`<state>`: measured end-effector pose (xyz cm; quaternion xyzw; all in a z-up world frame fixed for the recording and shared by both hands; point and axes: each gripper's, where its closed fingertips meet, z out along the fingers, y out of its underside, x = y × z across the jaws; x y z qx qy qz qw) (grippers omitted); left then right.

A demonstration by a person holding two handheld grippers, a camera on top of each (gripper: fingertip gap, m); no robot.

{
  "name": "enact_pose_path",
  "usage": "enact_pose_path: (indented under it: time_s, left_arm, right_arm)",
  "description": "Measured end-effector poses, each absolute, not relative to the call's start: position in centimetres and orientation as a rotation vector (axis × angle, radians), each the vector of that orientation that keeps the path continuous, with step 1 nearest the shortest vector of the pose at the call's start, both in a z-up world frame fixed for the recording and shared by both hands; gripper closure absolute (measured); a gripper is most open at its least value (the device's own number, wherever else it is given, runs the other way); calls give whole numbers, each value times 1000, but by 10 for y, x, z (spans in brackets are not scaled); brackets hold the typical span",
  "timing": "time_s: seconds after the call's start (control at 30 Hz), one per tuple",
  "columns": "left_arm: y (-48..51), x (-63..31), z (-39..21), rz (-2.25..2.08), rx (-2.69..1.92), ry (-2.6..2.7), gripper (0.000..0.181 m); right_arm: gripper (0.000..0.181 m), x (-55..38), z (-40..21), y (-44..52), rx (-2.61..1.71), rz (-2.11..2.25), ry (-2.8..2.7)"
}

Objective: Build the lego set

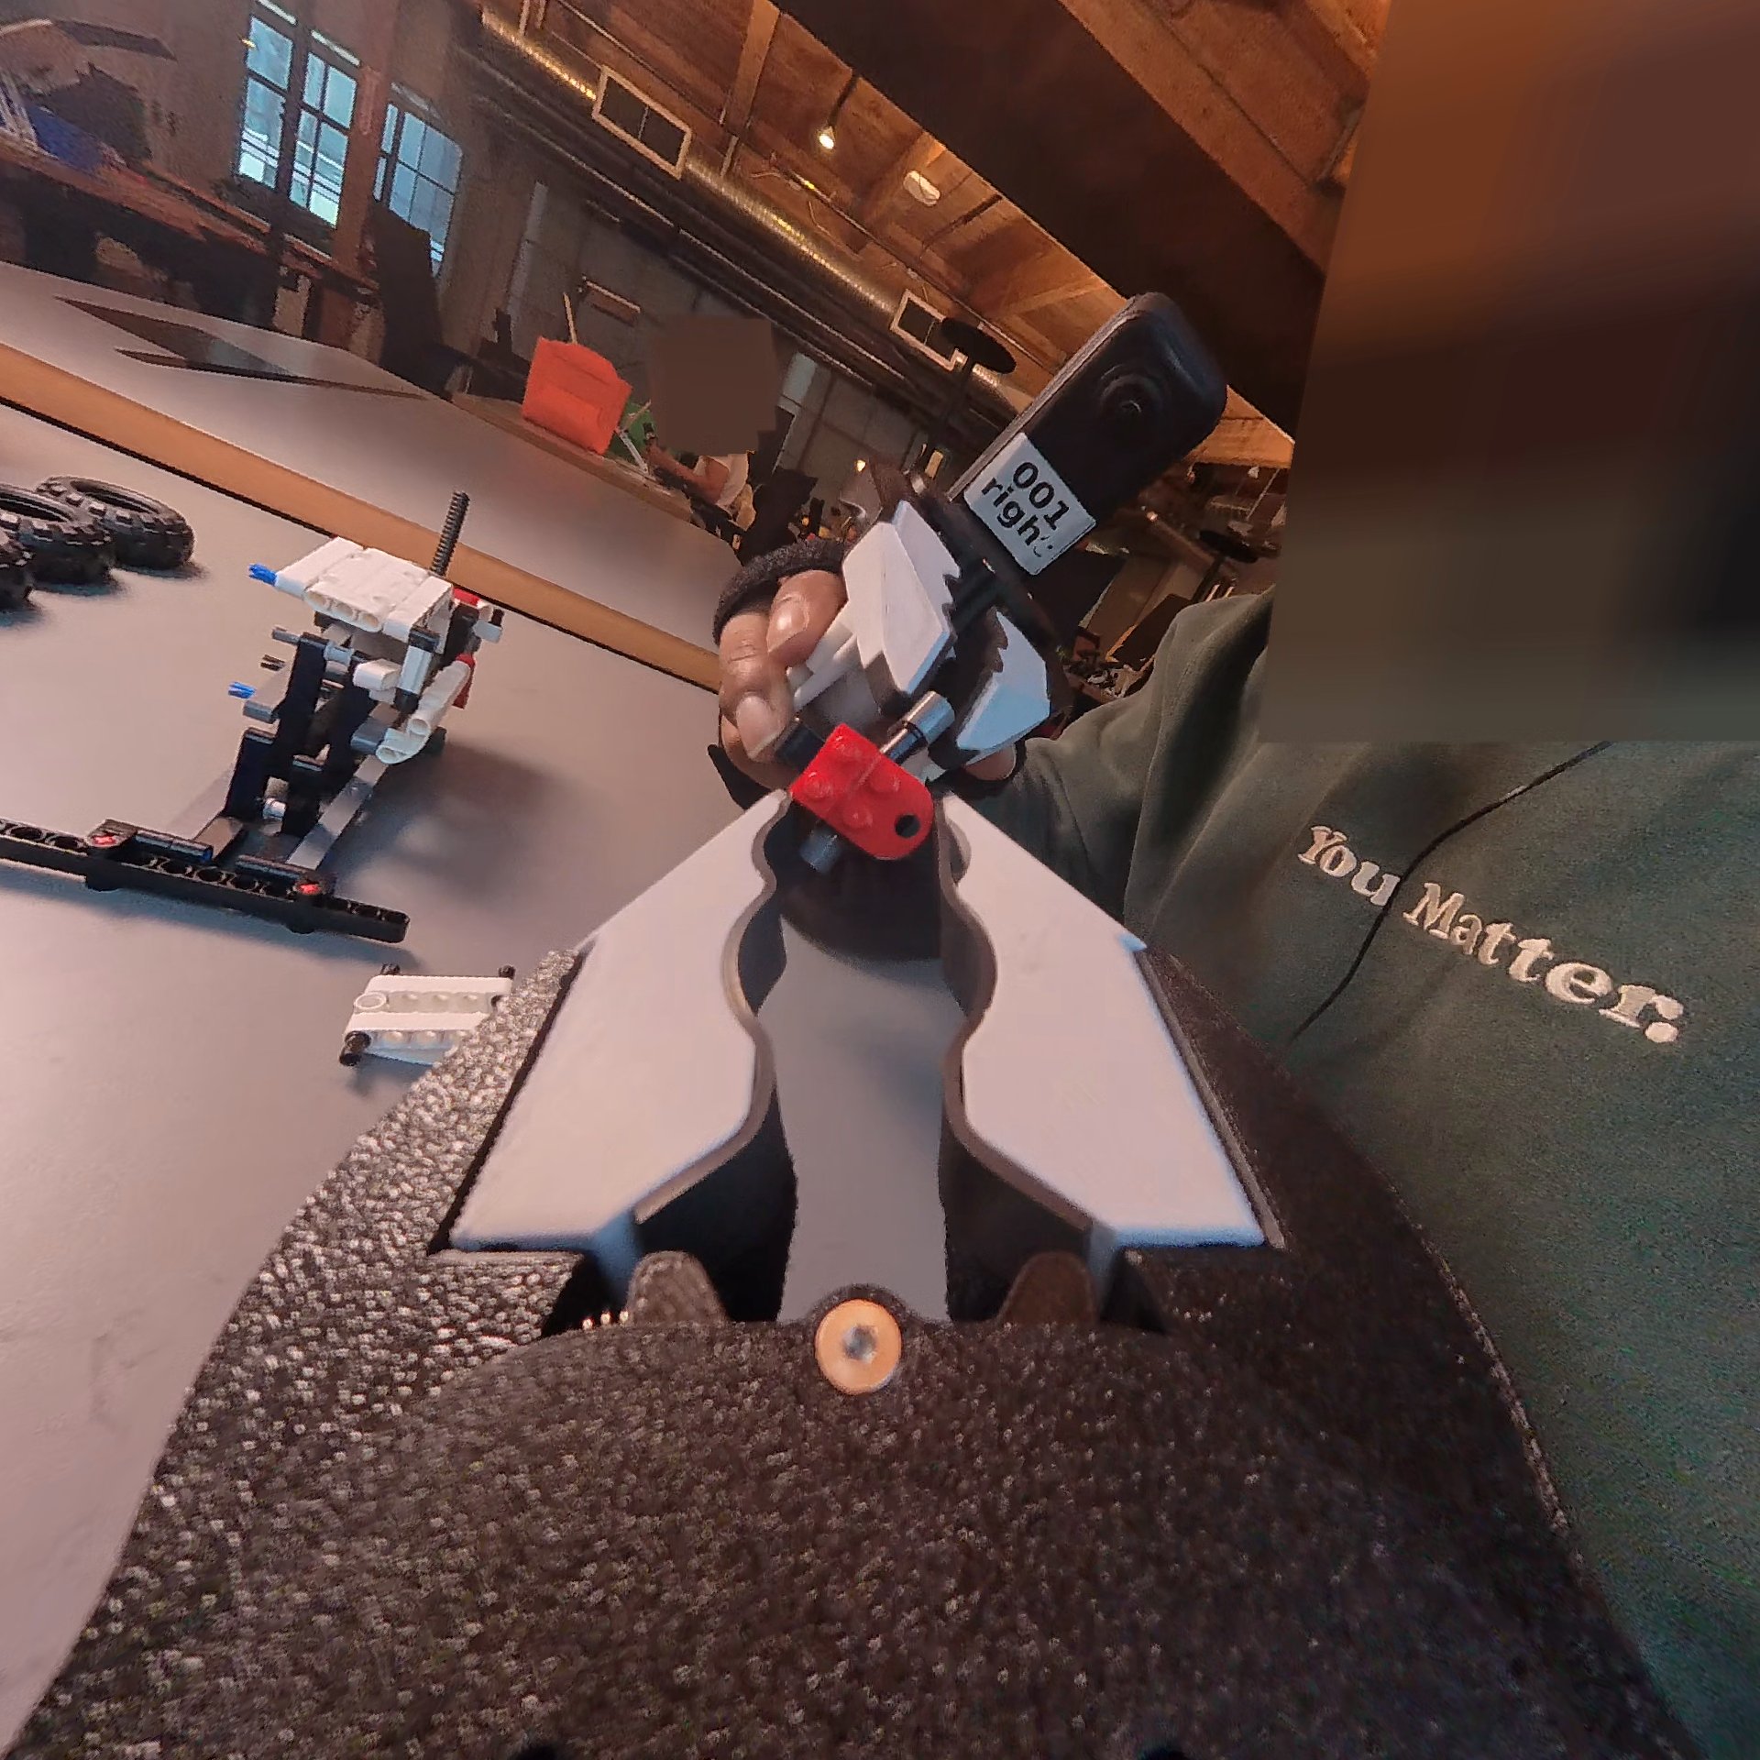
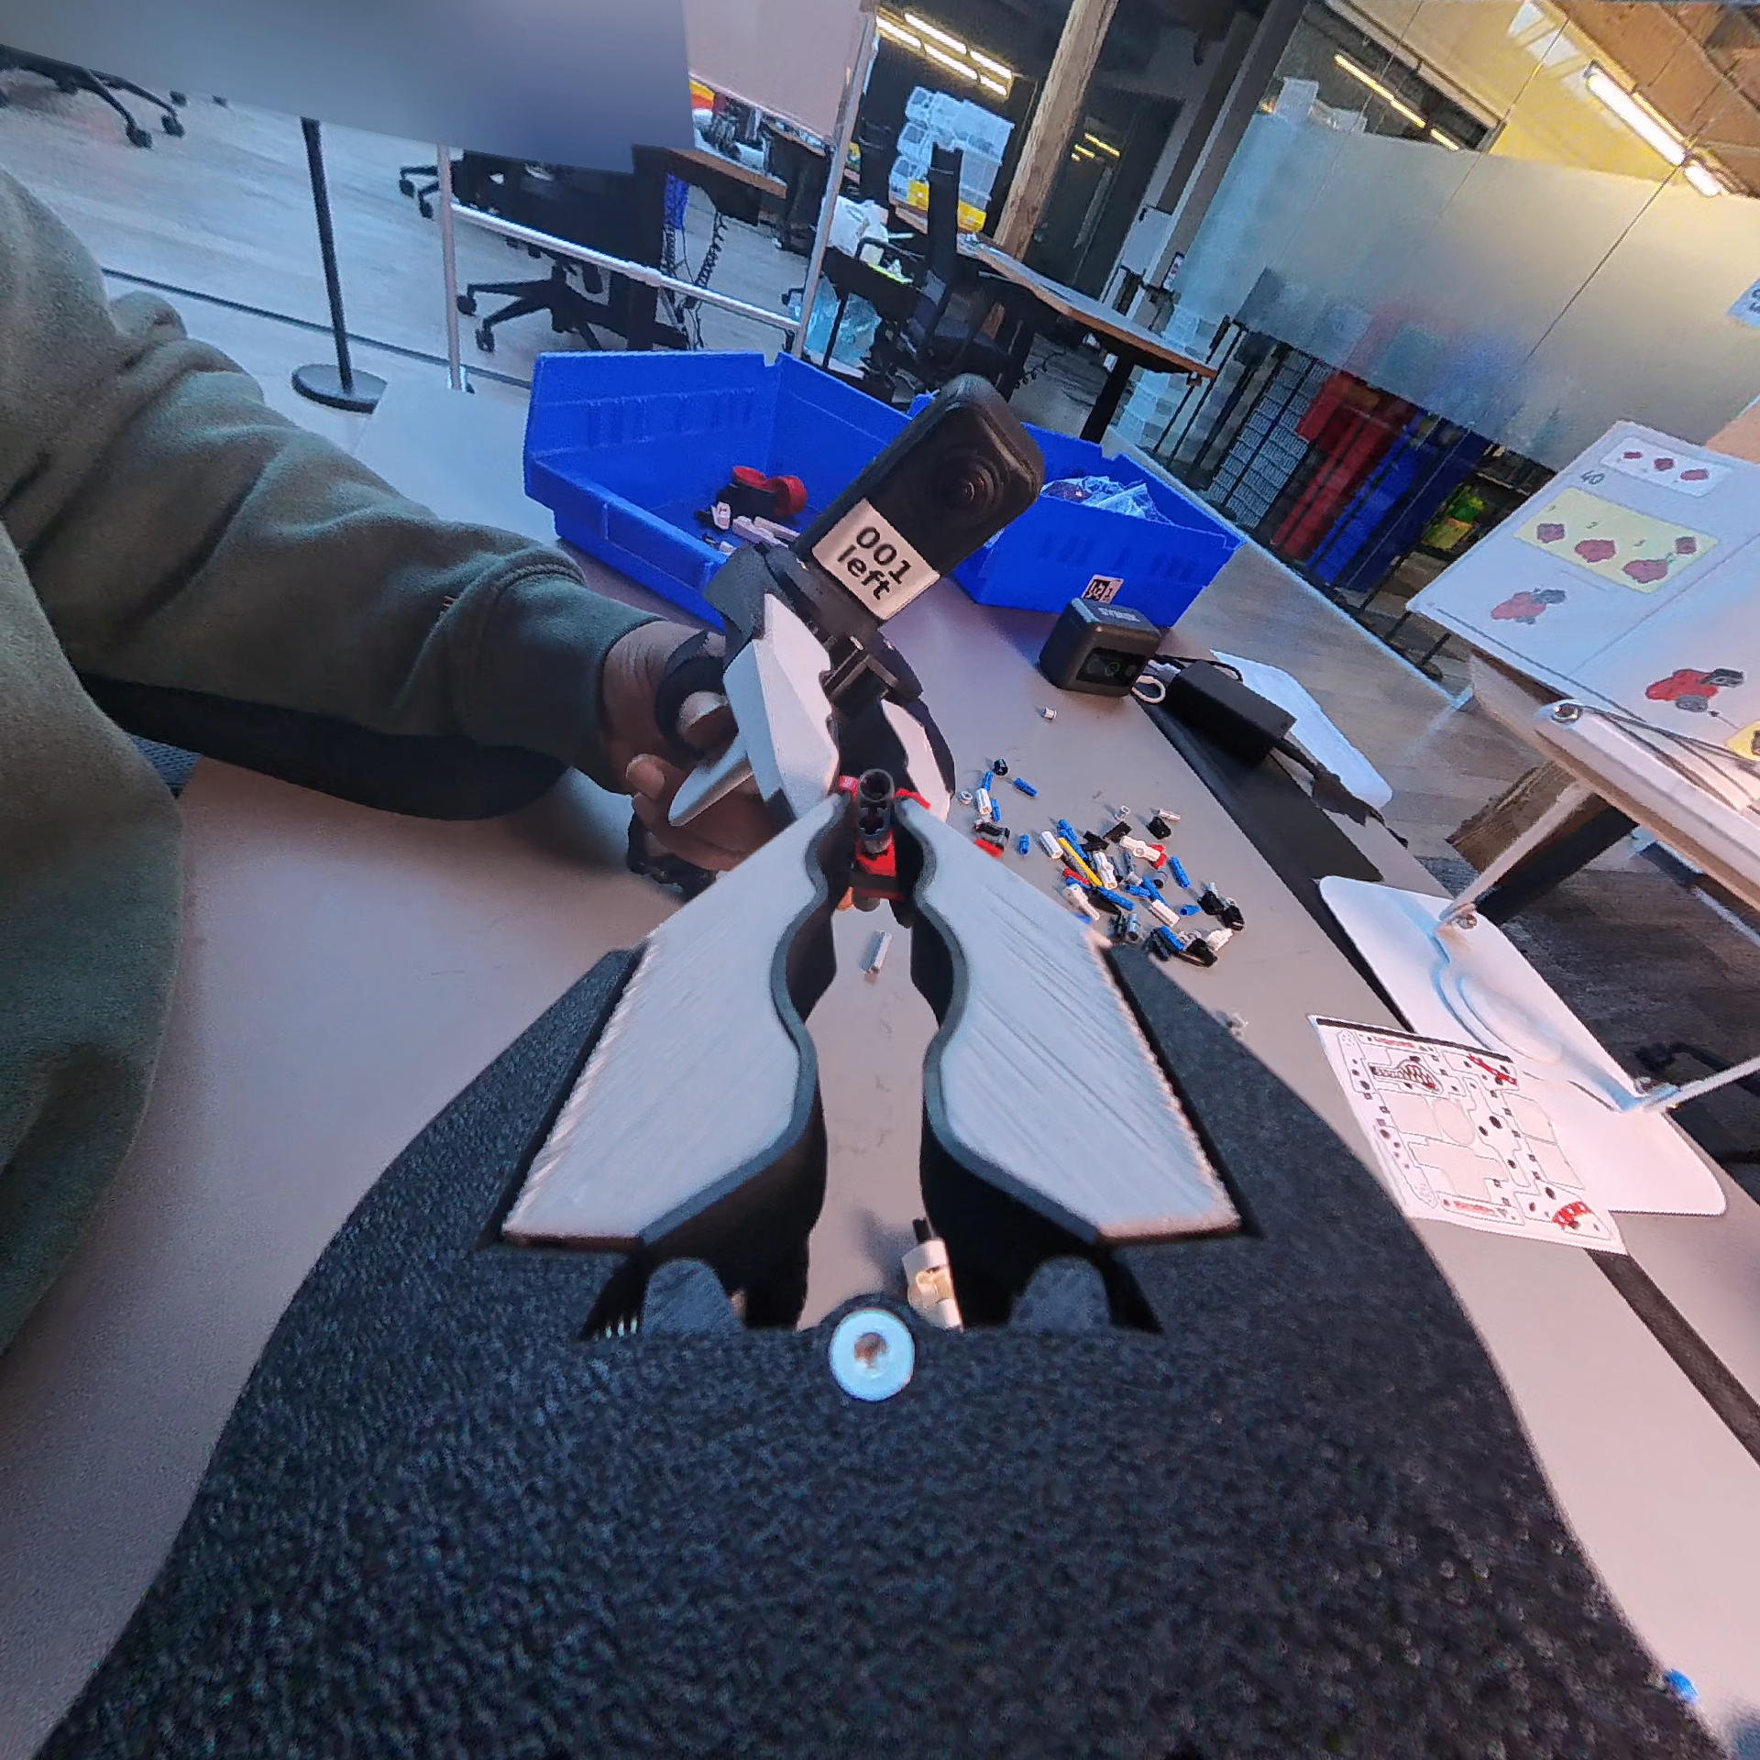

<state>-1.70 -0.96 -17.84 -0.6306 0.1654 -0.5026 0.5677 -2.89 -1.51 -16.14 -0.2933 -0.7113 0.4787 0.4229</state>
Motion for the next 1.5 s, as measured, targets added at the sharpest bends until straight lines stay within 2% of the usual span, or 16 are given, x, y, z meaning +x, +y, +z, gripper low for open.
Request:
enact_pose_path:
  time_s: [0.3, 0.6, 1.03, 1.17, 1.33, 1.5]
  left_arm:
    - [4, -25, -205, -823, -1698, 439, 154]
    - [7, -31, -210, -675, -1751, 457, 154]
    - [8, -30, -205, -658, -1706, 460, 154]
    - [7, -28, -196, -662, -1656, 462, 154]
    - [5, -29, -188, -717, -1615, 429, 154]
    - [10, -45, -209, -633, -1720, 422, 154]
  right_arm:
    - [174, -31, -187, 0, -827, 1157, -1867]
    - [174, -36, -193, 3, -839, 1118, -1878]
    - [174, -37, -186, 3, -851, 1180, -1817]
    - [153, -35, -172, -1, -866, 1294, -1767]
    - [153, -36, -170, 8, -948, 1391, -1713]
    - [161, -34, -177, 27, -991, 1364, -1722]
